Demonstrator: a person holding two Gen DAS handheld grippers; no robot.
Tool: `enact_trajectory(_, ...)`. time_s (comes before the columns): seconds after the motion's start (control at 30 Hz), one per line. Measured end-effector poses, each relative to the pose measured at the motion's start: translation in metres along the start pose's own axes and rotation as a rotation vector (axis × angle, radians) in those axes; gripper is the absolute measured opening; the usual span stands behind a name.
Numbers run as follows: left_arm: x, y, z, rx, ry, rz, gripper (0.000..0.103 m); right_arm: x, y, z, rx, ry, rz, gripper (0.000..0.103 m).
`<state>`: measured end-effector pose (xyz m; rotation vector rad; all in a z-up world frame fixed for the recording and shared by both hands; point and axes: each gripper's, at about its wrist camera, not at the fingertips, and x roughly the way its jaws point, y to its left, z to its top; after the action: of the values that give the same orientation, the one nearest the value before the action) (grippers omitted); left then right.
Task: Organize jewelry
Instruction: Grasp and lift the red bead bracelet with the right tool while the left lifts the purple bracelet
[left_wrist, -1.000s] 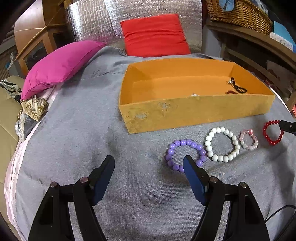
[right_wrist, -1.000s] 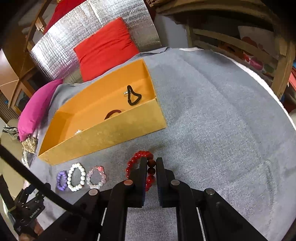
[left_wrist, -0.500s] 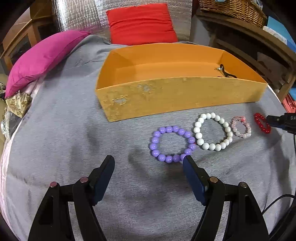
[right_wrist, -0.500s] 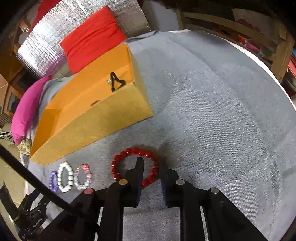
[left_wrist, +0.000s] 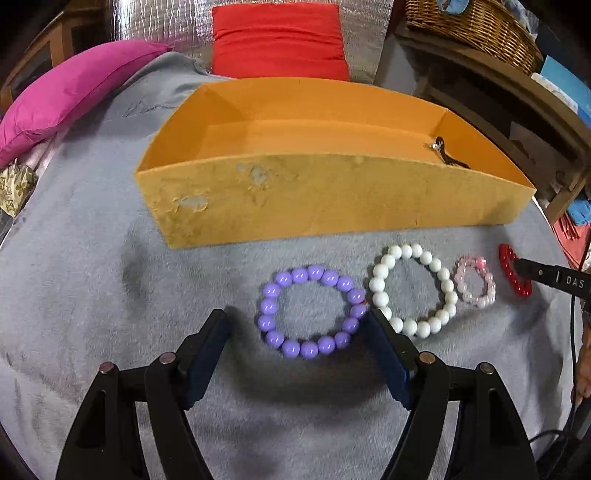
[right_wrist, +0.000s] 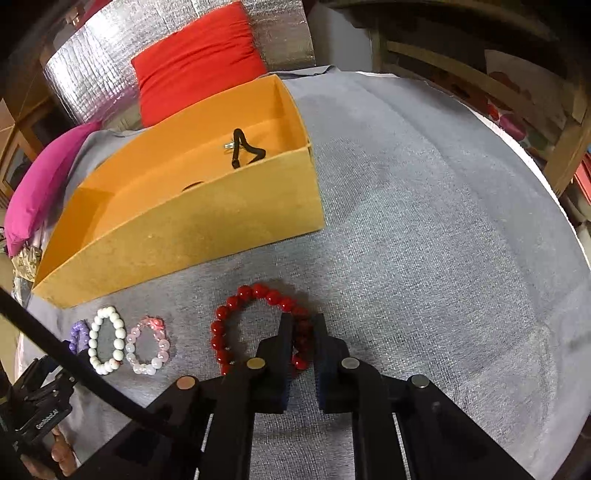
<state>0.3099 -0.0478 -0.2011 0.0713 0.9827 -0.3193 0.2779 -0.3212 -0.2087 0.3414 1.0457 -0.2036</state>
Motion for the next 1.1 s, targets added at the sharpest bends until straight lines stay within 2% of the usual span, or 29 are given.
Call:
enact_trajectory(0.1,0.0,0.001,0.0,-0.009,-0.016,-0.014,0.075,-0.002,0.001,0.001,0.007,-0.012,0.014,0.011)
enact_trajectory(0.13,-0.001,0.001,0.0,-0.007,-0.023,-0.012,0.065,-0.004,0.001,0.001,0.007,-0.017,0.019,0.011)
enact_trajectory(0.17,-0.002,0.002,0.0,-0.003,-0.029,-0.003,0.051,-0.007,0.002,0.001,0.008,-0.025,0.026,0.011)
enact_trajectory(0.27,-0.008,0.008,-0.001,-0.011,-0.036,-0.019,0.026,-0.019,0.0,-0.003,0.021,-0.046,0.072,0.011)
enact_trajectory(0.37,-0.013,0.014,-0.005,-0.023,-0.036,-0.036,0.012,-0.027,-0.002,-0.003,0.046,-0.061,0.124,0.011)
enact_trajectory(0.73,-0.048,0.023,-0.012,-0.006,-0.099,-0.063,0.009,-0.048,-0.003,-0.004,0.087,-0.117,0.253,0.011)
enact_trajectory(1.1,-0.068,0.025,-0.014,-0.001,-0.135,-0.07,0.009,-0.052,-0.003,-0.002,0.116,-0.119,0.342,0.011)
